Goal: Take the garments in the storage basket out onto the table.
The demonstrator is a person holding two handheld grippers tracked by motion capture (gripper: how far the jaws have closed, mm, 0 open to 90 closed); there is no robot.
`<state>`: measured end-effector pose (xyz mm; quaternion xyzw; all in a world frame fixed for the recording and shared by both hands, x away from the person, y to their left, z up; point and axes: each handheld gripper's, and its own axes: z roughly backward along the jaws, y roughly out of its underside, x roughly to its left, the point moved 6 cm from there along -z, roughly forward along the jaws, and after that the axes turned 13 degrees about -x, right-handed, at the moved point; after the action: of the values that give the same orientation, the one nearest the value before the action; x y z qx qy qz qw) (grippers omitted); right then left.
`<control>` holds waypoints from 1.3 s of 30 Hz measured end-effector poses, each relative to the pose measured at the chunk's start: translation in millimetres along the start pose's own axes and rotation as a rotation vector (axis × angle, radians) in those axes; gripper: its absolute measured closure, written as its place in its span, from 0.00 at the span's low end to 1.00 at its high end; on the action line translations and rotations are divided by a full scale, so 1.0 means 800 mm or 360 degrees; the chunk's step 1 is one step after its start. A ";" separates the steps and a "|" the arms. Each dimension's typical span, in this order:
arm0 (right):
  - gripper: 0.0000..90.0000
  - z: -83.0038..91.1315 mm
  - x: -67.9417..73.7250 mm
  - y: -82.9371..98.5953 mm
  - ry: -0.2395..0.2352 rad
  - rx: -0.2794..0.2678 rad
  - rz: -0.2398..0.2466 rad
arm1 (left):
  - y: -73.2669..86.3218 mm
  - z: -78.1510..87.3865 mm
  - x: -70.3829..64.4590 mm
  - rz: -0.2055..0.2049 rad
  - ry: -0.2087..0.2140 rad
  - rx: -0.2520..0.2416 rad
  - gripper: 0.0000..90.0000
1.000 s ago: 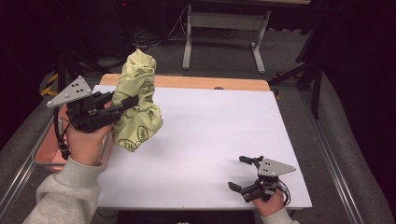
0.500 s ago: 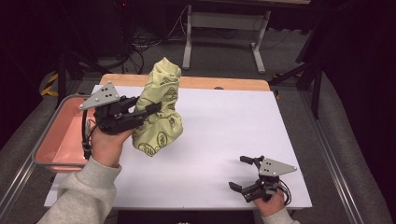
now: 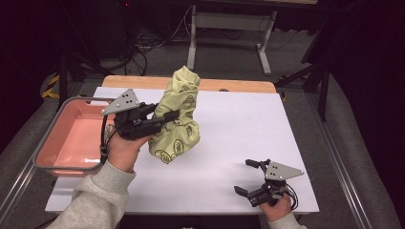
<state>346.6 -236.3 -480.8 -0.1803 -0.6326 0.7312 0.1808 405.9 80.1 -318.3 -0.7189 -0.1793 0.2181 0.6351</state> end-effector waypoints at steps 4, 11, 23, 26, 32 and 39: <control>0.01 0.000 0.000 0.000 0.0000 0.0000 0.0002 | 0.009 -0.006 0.001 0.0027 0.0016 0.0017 0.64; 0.01 0.000 0.000 0.000 0.0000 0.0003 0.0000 | 0.028 -0.020 0.005 0.0099 0.0048 0.0061 0.63; 0.01 -0.001 0.000 0.001 -0.0009 0.0006 -0.0005 | 0.067 -0.037 0.029 0.0133 -0.0003 0.0166 0.63; 0.01 -0.001 0.000 0.001 -0.0009 0.0006 -0.0008 | 0.074 -0.040 0.033 0.0130 -0.0019 0.0194 0.63; 0.01 -0.001 0.000 0.002 -0.0013 0.0009 -0.0016 | 0.092 -0.046 0.046 0.0134 -0.0072 0.0260 0.63; 0.01 -0.001 -0.001 0.002 -0.0014 0.0007 -0.0019 | 0.111 -0.053 0.060 0.0160 -0.0111 0.0317 0.62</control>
<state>347.4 -236.2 -482.4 -0.1730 -0.6329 0.7322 0.1829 467.5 58.8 -406.1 -0.6524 -0.1425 0.2913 0.6850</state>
